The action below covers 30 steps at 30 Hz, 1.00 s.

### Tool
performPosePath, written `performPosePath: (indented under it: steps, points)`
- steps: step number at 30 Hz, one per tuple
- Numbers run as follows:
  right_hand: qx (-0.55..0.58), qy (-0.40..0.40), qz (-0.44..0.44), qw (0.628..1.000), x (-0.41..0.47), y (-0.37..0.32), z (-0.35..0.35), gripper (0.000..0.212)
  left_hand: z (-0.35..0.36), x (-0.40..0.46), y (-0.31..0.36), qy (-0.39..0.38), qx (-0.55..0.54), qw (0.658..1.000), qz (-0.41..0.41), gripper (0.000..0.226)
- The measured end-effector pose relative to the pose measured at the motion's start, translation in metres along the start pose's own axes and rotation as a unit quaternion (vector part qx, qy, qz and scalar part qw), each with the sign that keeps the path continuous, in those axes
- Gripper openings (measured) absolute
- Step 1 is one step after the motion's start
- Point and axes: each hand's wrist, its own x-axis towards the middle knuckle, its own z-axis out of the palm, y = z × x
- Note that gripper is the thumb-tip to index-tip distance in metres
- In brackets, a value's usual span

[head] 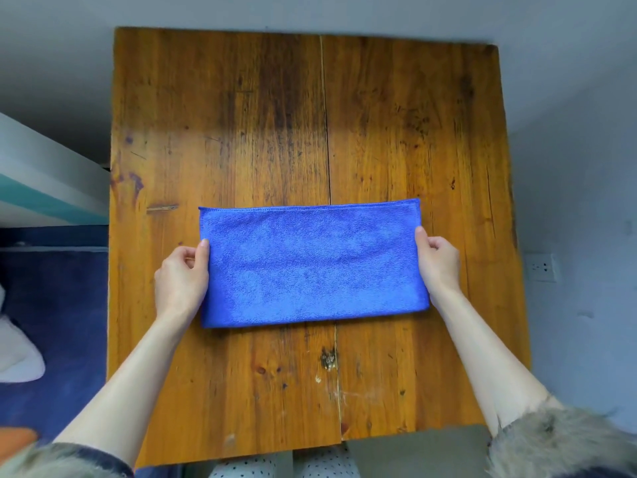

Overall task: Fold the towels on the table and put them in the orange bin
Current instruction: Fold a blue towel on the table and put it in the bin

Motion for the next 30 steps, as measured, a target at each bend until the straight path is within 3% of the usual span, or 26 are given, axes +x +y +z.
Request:
performPosePath:
  steps: [6,12,15,18,22,25,30]
  points:
    - [-0.065,-0.015,0.016,0.998,-0.039,0.039,-0.008,0.04,0.007,-0.051,-0.015,0.049,0.081,0.995,-0.034,0.044]
    - [-0.1,-0.012,-0.039,0.994,-0.038,0.048,-0.008,0.034,0.015,-0.056,-0.029,0.092,0.143,0.985,0.038,0.039]
    - [-0.099,0.028,-0.087,0.991,-0.047,0.053,-0.011,0.024,0.012,-0.054,-0.033,0.104,0.15,0.98,0.078,0.033]
    - [-0.187,0.12,-0.261,0.94,-0.061,0.045,-0.005,0.031,0.016,-0.056,-0.02,0.14,0.177,0.964,0.138,0.037]
    - [-0.236,0.06,-0.434,0.867,-0.076,0.016,0.046,0.049,0.057,-0.071,0.023,0.078,0.221,0.916,0.326,0.045]
    - [-0.288,0.015,-0.459,0.84,-0.074,0.012,0.08,0.053,0.089,-0.07,0.033,0.012,0.261,0.901,0.348,0.05]
    - [-0.336,0.022,-0.432,0.837,-0.04,0.034,0.07,0.06,0.082,-0.052,0.003,-0.001,0.316,0.876,0.364,0.054]
